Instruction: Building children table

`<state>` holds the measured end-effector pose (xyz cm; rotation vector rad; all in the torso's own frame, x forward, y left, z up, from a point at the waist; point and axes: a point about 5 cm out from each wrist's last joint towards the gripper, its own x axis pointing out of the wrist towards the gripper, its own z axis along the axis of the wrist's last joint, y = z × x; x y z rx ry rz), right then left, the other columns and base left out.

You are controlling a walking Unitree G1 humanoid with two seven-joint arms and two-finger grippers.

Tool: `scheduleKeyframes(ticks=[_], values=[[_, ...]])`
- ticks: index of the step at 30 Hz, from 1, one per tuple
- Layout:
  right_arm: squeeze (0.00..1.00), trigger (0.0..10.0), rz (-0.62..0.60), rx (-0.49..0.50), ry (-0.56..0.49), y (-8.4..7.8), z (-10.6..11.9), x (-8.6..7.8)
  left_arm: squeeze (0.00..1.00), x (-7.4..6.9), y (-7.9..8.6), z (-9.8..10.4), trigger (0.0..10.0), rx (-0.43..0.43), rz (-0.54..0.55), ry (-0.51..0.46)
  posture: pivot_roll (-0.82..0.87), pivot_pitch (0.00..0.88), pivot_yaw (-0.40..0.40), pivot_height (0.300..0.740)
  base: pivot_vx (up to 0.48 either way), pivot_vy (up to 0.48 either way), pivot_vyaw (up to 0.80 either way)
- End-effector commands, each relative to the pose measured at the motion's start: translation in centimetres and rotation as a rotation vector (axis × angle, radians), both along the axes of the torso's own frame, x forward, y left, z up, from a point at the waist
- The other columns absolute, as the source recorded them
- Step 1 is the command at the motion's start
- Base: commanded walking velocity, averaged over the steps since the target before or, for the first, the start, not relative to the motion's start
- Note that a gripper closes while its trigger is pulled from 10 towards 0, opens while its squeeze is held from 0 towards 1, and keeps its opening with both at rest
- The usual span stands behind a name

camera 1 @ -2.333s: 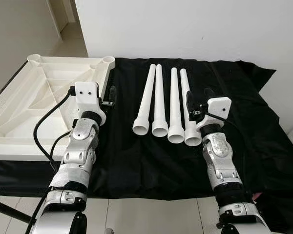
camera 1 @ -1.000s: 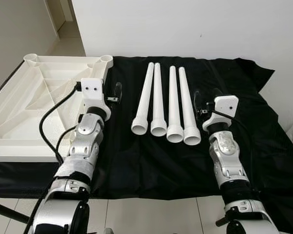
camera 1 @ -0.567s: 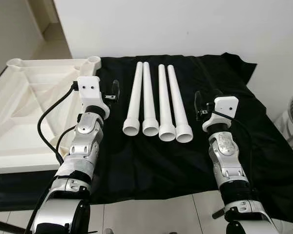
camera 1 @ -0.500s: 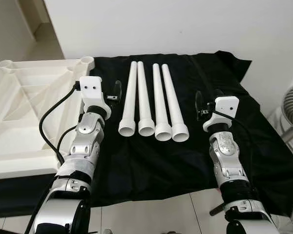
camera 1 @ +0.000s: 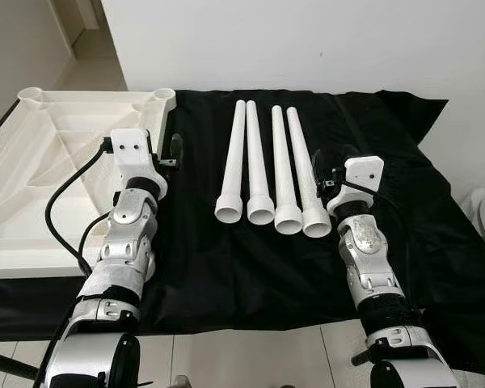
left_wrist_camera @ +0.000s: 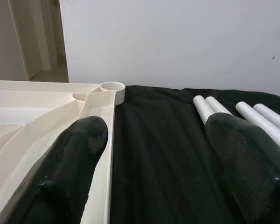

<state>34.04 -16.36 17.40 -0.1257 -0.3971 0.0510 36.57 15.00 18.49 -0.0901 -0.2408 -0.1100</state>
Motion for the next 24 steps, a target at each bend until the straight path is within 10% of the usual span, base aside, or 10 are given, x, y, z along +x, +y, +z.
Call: scheduleKeyframes(ticks=[1, 24], values=[[0.00, 10.0, 0.016, 0.001, -0.004, 0.42, 0.09, 0.19, 0.00, -0.19, 0.32, -0.32, 10.0, 0.014, 0.009, 0.012, -0.03, 0.000, 0.001, 0.740, 0.000, 0.364, 0.00], [0.00, 10.0, 0.047, -0.010, 0.011, 1.29, -0.48, 0.20, 0.00, -0.79, -0.16, 0.14, 10.0, 0.096, -0.024, -0.039, -0.01, 0.000, 0.000, 0.740, 0.000, 0.080, 0.00]])
